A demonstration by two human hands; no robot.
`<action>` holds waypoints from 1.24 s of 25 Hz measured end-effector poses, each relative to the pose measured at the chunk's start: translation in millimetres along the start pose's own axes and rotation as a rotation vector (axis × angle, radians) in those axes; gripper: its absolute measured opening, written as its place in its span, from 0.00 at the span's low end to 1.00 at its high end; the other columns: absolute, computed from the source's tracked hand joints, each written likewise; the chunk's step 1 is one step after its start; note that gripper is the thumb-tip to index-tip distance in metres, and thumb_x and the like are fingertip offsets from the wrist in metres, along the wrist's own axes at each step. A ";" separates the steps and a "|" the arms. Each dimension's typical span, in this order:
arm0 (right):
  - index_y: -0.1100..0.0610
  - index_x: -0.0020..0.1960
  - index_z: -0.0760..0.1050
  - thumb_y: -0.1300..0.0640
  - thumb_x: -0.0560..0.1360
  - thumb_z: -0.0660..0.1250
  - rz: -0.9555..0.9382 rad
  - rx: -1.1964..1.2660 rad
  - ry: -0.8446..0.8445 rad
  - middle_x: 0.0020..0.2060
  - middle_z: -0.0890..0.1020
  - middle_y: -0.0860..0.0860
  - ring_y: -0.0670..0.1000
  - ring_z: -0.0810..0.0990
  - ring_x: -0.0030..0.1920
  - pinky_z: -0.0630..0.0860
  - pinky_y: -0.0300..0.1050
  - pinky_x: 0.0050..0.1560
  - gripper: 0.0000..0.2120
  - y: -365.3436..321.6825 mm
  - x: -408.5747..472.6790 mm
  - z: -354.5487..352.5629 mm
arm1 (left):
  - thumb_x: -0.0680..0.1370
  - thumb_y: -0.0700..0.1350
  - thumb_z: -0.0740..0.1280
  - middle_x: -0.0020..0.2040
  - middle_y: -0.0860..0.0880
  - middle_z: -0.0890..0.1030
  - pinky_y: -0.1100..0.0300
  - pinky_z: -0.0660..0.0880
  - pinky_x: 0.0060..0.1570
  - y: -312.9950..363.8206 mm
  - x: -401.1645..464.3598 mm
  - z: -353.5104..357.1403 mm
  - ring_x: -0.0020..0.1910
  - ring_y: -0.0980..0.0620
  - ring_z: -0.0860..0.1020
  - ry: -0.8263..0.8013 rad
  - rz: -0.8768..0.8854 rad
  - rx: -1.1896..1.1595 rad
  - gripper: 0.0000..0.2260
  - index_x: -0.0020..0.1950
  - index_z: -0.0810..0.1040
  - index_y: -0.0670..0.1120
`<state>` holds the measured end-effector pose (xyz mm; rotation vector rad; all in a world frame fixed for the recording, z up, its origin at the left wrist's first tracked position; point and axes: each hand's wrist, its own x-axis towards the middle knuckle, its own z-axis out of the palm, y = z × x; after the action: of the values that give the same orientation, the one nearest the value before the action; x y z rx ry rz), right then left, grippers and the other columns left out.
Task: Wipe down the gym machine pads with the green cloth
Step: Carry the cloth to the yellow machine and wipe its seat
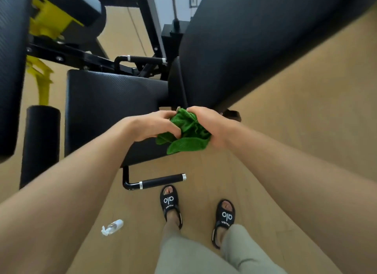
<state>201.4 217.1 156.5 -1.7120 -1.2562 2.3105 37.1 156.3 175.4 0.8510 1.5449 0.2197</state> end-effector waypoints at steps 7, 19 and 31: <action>0.58 0.59 0.81 0.40 0.77 0.68 -0.003 0.426 0.000 0.55 0.86 0.57 0.59 0.85 0.58 0.78 0.56 0.64 0.23 49.4 -118.5 -121.8 | 0.74 0.49 0.73 0.60 0.48 0.84 0.49 0.75 0.67 106.4 10.4 112.2 0.60 0.49 0.83 -0.273 -0.051 0.246 0.21 0.67 0.75 0.50; 0.59 0.62 0.78 0.57 0.75 0.72 -0.386 1.046 1.078 0.51 0.87 0.56 0.56 0.87 0.49 0.83 0.55 0.54 0.17 260.2 -365.1 -271.5 | 0.73 0.54 0.74 0.54 0.48 0.86 0.48 0.80 0.60 296.9 -58.7 448.1 0.53 0.48 0.85 -0.519 0.579 0.769 0.19 0.61 0.80 0.49; 0.60 0.60 0.80 0.59 0.70 0.69 -0.420 1.403 1.296 0.50 0.85 0.56 0.56 0.84 0.51 0.80 0.49 0.55 0.18 569.1 -620.5 -273.0 | 0.78 0.49 0.69 0.56 0.44 0.84 0.44 0.80 0.59 246.4 -233.7 880.5 0.53 0.44 0.83 -1.034 0.972 1.429 0.13 0.61 0.79 0.47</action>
<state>919.3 -281.9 294.6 -1.4324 0.2660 0.7854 926.1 -113.9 340.4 2.2948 -0.0179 -0.6613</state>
